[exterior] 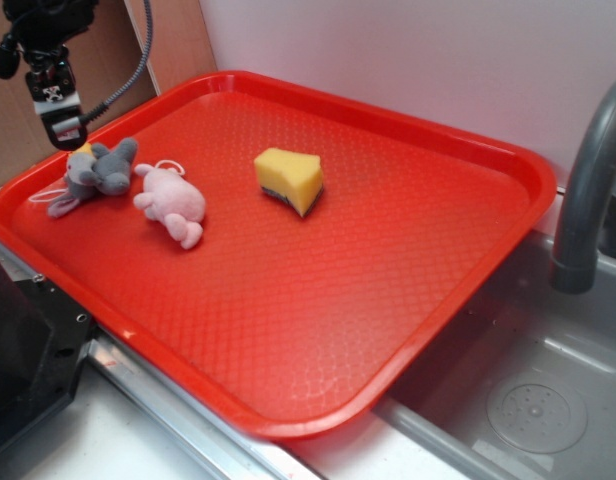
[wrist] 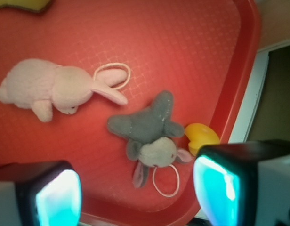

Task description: Grab the gray animal.

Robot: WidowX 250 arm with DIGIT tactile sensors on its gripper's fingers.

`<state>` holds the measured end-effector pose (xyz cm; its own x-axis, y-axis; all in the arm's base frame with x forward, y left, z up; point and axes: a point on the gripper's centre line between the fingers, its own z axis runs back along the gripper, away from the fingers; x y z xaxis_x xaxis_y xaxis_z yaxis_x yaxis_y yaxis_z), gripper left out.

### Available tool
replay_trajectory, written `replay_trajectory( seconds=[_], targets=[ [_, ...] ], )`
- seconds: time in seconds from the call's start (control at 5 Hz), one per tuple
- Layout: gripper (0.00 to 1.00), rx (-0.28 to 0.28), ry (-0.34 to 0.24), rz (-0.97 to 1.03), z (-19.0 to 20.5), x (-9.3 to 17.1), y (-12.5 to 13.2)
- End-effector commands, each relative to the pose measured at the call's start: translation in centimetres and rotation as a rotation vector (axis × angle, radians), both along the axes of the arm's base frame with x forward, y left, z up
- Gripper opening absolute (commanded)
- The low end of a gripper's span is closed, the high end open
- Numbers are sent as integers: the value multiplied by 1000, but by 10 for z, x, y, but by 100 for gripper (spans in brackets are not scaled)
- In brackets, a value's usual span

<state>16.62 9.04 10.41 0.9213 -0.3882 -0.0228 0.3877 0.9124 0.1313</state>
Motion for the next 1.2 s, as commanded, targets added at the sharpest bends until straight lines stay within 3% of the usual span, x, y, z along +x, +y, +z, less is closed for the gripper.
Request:
replay_trajectory(
  seconds=[0.0, 0.2, 0.4, 0.6, 0.8, 1.0],
  targets=[
    [100, -75, -30, -78, -31, -1, 19],
    [100, -81, -28, -123, -59, -2, 31],
    [99, -36, 15, -176, -90, 10, 27],
    [0, -11, 57, -178, -96, 16, 12],
    [0, -5, 57, -127, -75, 22, 2],
    [0, -31, 59, -16, -29, 27, -16]
  ],
)
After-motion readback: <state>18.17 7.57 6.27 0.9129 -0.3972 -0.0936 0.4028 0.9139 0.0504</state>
